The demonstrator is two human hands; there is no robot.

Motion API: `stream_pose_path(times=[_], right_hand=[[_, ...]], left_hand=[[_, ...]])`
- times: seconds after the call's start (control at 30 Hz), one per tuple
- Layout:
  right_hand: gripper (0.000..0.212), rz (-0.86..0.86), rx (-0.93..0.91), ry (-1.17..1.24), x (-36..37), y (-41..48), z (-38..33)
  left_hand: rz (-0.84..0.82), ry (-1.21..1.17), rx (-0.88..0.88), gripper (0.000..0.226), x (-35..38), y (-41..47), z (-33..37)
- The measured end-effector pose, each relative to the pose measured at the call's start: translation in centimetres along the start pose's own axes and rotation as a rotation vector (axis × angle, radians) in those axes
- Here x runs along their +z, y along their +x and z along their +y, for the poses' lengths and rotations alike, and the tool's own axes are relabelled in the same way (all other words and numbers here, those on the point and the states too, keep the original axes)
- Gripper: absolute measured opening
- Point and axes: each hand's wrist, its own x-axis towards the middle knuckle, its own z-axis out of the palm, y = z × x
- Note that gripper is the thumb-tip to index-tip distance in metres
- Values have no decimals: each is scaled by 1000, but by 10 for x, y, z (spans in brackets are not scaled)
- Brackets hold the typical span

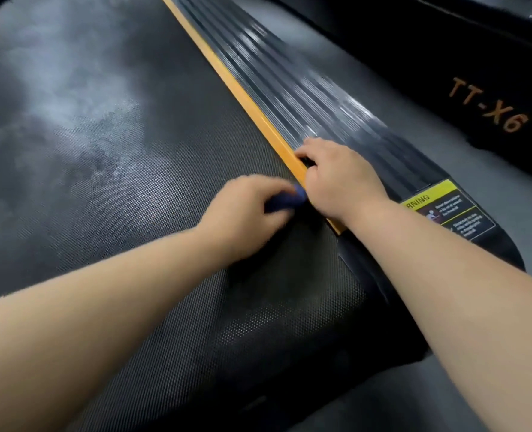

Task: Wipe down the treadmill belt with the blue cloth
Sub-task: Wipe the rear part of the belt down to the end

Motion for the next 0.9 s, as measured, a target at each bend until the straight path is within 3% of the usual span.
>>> stream_pose_path(times=[0.07,0.13,0.23,0.3,0.4,0.47,0.53,0.67,0.73,0.9], right_hand=[[42,-1,5,-6,-1,0,0],[40,-10,-1,-14,2,0,-1],[33,59,-4,-30,2,-3,-1],[31,227,10,-22,-1,-7,-2],[31,362,12,-11,-6,-20,-8],[33,321,13,-48,-12,-28,-10],[35,187,60,-149,-20,-40,-8],[41,-17,57,-286,-32,-69,7],[45,-50,47,-247,-30,-75,10],[45,24,80,-188,-24,-72,14]], left_hand=[[-117,30,164,30,-10,-13,2],[-69,169,180,31,-13,4,-18],[112,211,-242,29,-15,34,-48],[169,122,-349,28,-6,26,-39],[64,35,-110,29,6,-25,12],[-45,5,11,31,1,-43,30],[-71,94,22,31,-4,-25,19],[100,84,-303,28,3,19,-1],[111,54,-329,26,11,20,8],[-33,-32,-13,26,9,-26,45]])
